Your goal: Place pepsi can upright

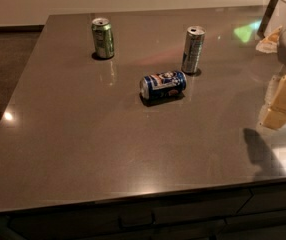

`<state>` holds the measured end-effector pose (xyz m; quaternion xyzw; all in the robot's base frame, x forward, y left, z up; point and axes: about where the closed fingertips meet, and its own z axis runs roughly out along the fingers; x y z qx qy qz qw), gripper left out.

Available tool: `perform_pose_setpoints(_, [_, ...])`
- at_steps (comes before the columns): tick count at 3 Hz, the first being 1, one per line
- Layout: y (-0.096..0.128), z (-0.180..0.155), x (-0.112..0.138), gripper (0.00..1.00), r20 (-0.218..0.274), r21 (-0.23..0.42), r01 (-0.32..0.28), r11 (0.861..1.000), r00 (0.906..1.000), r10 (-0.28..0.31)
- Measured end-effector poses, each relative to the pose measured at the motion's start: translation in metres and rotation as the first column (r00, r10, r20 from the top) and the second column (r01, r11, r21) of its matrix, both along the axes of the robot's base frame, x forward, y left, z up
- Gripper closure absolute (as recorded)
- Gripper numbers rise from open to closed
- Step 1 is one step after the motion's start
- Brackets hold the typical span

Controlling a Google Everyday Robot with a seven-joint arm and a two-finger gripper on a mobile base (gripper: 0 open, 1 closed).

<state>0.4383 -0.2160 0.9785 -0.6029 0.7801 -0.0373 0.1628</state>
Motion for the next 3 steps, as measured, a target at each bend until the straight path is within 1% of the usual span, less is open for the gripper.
perform_pose_setpoints(1, [0.0,0.0,0.0,0.0,0.0,0.0,0.0,1.0,1.0,0.0])
perform_pose_setpoints(2, [0.005,0.001,0.007,0.0,0.006,0.005,-0.02,1.0,0.9998,0.02])
perform_pose_setpoints(3, [0.022,-0.009,0.035,0.0,0.013,0.013,-0.069,0.998,0.9976,0.068])
